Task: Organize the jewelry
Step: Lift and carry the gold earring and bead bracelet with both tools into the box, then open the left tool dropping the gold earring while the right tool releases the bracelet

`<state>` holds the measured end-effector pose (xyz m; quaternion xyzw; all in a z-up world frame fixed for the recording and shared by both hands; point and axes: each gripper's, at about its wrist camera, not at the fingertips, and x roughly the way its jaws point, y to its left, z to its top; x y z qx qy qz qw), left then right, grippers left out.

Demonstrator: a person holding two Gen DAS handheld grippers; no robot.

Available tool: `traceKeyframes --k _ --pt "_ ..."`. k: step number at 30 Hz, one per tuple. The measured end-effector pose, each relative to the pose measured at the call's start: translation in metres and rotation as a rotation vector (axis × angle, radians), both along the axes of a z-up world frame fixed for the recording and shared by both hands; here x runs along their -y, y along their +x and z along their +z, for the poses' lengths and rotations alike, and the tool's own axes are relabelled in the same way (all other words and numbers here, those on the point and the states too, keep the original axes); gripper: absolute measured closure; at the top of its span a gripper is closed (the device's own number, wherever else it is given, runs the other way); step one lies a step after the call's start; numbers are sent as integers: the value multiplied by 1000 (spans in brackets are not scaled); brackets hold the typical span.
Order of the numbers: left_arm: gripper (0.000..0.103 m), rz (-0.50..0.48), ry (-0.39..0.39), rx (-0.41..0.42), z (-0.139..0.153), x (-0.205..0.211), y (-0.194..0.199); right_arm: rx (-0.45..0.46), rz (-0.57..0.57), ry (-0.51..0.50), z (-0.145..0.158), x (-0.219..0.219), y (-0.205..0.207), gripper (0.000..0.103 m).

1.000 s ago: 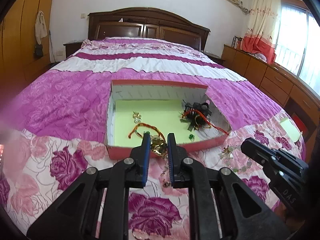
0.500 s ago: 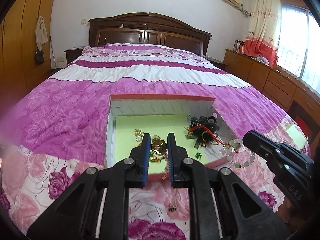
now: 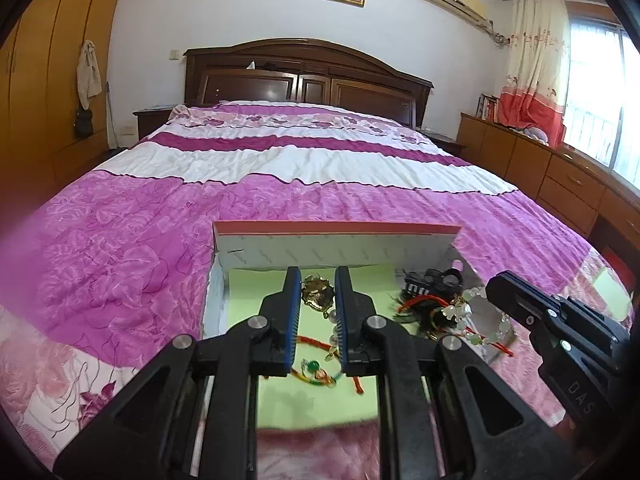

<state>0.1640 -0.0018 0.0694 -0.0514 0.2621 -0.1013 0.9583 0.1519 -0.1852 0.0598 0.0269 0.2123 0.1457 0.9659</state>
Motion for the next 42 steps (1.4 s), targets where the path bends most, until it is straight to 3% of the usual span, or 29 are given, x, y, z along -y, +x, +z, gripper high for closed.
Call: traceKeyframes --k 7,18,30,35,42 --pt "95 17 -12 -32 -21 4 25 -34 -20 -15 -19 1 29 95" --pt "95 21 10 -127 -54 9 48 -163 -58 -9 -54 7 64 95" --pt "93 17 10 -178 -65 13 52 -238 -78 1 -72 10 75 95" --pt "84 26 2 -200 -69 11 55 -249 -82 -3 -74 9 76 90" --pt "78 25 4 -191 -69 12 55 -243 -74 -6 -75 9 75 85"
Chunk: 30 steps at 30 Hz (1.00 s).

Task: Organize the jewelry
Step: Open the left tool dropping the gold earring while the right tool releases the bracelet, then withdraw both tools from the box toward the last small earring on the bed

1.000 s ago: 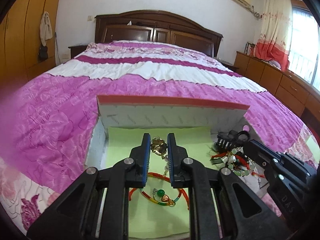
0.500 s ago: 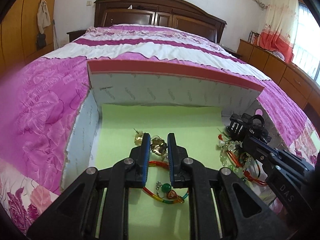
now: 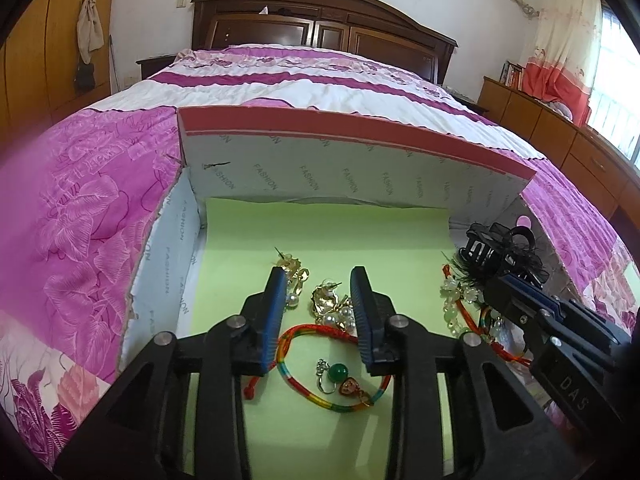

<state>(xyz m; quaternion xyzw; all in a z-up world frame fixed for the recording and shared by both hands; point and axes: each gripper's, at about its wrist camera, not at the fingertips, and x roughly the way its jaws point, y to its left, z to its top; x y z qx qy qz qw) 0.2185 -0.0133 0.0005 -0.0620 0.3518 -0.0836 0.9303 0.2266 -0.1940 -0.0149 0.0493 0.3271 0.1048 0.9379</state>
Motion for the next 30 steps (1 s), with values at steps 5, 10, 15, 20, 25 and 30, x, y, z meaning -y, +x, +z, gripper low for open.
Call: traceKeyframes --k 5,10,15,20,25,30 --pt "77 -2 -3 3 0 0 0 1 1 3 1 0 -1 85" --pt "77 -2 -13 27 6 -2 -7 31 -7 29 8 4 -8 84" --pt "77 -11 -11 50 18 -5 -15 50 -24 57 17 10 -15 79" --pt "77 -25 -25 70 35 -10 -27 80 -19 68 30 9 -28 79" --pt "77 -24 -33 85 54 -14 -42 117 -6 71 48 9 -44 78" --pt "76 -26 -24 90 66 -18 -59 135 -11 89 61 13 -61 77"
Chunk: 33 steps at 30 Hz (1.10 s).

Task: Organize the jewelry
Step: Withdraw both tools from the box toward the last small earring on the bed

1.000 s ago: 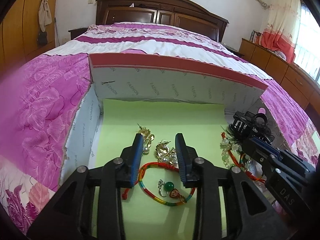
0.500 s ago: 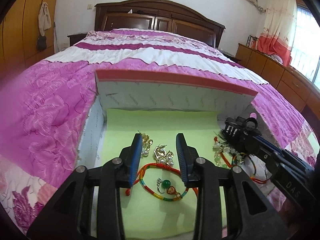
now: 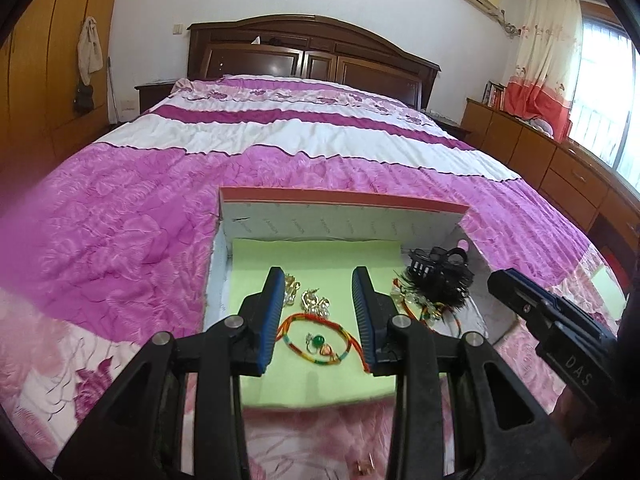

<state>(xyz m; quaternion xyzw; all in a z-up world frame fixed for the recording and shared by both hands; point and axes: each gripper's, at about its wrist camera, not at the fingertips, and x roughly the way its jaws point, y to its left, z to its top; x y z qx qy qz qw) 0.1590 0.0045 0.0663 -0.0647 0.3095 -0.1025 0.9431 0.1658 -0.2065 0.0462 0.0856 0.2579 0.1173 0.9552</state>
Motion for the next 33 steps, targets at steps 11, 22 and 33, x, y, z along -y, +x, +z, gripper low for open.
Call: traceKeyframes --k 11,22,33 --pt "76 -20 -10 -57 11 -14 -34 -21 -13 41 13 10 -40 72" --pt "76 -50 -39 -122 11 -26 -70 -69 -49 59 12 27 -81 67" --pt "70 -90 -4 -182 -4 -26 -94 -158 -80 64 -9 43 -114 62"
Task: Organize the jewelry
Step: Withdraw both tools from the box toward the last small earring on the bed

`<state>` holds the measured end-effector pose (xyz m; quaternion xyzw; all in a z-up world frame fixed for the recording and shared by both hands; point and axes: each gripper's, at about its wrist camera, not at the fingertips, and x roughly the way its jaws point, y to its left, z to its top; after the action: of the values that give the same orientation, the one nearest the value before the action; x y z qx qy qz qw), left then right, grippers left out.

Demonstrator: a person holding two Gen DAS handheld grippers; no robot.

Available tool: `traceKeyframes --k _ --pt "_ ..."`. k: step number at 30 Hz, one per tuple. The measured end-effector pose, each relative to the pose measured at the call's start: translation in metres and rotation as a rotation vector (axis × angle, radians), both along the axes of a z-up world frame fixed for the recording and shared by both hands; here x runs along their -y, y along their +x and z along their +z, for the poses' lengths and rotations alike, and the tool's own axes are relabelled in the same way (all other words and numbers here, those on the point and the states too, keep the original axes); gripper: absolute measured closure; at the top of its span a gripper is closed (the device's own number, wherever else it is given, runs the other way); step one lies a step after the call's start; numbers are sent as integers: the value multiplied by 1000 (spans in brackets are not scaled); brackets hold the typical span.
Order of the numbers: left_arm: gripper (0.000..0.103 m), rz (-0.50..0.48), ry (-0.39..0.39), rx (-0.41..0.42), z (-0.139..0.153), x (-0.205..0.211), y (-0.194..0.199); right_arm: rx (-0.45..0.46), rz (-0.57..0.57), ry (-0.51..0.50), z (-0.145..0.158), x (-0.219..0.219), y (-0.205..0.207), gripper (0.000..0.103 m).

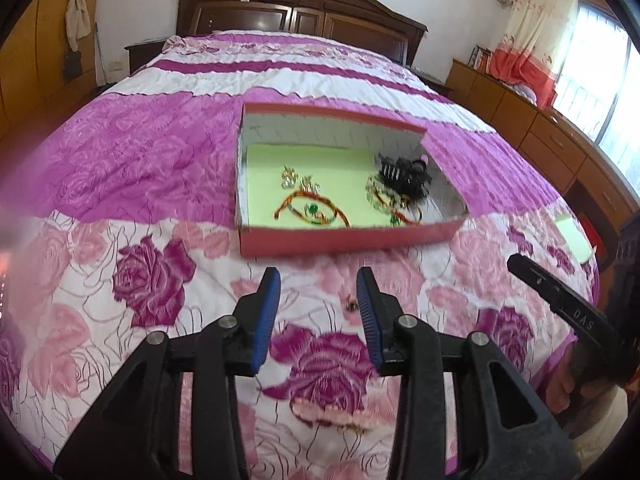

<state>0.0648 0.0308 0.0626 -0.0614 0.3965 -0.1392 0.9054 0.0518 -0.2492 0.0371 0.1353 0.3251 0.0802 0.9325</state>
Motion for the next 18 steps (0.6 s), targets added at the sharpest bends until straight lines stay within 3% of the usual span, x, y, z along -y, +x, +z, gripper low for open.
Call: traceKeyframes --k 13,18 --pt "44 -118 59 -121 -28 11 -20 -38 -10 19 -9 5 -14 62" --pt "40 -163 83 -157 -38 16 -27 -43 -6 20 -10 3 -15 62"
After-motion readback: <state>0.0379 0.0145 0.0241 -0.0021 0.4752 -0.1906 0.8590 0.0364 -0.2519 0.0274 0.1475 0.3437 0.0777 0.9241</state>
